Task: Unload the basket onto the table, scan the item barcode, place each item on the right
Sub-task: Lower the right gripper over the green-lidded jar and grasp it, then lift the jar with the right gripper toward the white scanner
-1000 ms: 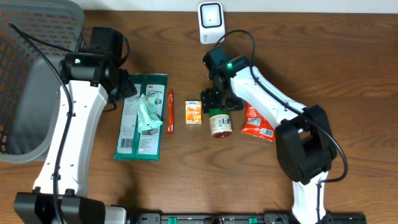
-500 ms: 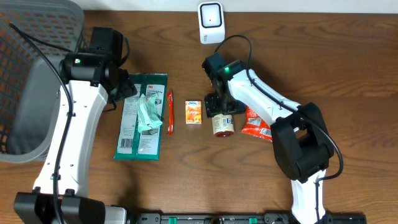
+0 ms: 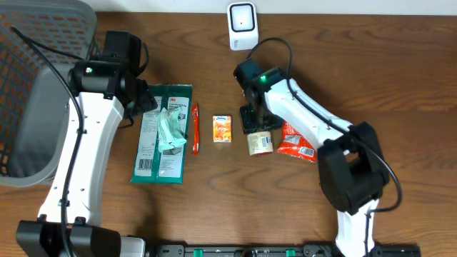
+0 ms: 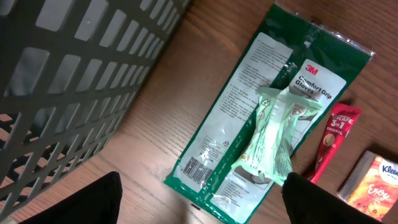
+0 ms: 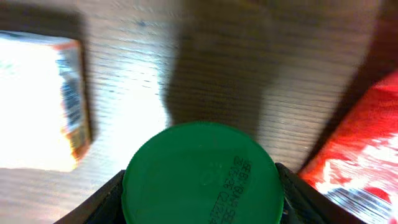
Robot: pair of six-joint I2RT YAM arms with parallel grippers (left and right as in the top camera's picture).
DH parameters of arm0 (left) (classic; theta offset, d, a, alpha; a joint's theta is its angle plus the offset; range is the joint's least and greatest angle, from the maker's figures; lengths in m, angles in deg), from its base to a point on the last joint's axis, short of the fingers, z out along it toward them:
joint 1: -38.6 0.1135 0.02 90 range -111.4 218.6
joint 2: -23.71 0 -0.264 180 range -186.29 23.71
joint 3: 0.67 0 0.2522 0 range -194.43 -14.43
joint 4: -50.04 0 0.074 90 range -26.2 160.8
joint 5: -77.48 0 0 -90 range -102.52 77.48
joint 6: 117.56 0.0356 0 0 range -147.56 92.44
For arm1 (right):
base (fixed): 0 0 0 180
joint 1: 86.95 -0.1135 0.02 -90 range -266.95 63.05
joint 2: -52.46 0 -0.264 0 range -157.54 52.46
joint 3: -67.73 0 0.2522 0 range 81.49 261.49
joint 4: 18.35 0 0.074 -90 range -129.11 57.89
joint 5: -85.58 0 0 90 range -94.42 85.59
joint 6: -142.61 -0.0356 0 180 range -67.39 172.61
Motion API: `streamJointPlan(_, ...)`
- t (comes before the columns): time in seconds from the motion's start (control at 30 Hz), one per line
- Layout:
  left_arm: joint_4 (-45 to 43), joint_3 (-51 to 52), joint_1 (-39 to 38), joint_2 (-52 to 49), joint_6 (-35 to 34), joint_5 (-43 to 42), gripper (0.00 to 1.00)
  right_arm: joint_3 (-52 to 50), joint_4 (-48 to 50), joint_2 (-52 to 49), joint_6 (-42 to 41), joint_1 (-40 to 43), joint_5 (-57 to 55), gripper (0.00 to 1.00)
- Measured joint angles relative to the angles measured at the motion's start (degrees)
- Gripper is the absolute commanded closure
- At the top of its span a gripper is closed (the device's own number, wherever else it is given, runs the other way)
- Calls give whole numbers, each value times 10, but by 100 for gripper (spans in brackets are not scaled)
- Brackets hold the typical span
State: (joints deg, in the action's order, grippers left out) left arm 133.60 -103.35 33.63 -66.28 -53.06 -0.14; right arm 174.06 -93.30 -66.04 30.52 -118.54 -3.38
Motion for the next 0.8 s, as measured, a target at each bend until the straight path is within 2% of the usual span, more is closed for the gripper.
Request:
streamJointPlan(0.03,0,0,0,0,0,0,18,0,0,10,2,0,0,59)
streamJointPlan(0.1,0,0,0,0,0,0,18,0,-4,41,4,0,0,61)
streamJointPlan(0.4,0,0,0,0,0,0,18,-4,-24,94,7,0,-17,55)
streamJointPlan(0.5,0,0,0,0,0,0,18,-14,-13,94,8,0,-31,45)
streamJointPlan(0.57,0,0,0,0,0,0,18,-17,2,94,13,0,-37,29)
streamJointPlan(0.63,0,0,0,0,0,0,18,-9,-7,94,22,0,-29,20)
streamJointPlan(0.7,0,0,0,0,0,0,18,9,-21,94,29,3,-16,16)
streamJointPlan(0.8,0,0,0,0,0,0,18,82,-44,94,69,8,9,6)
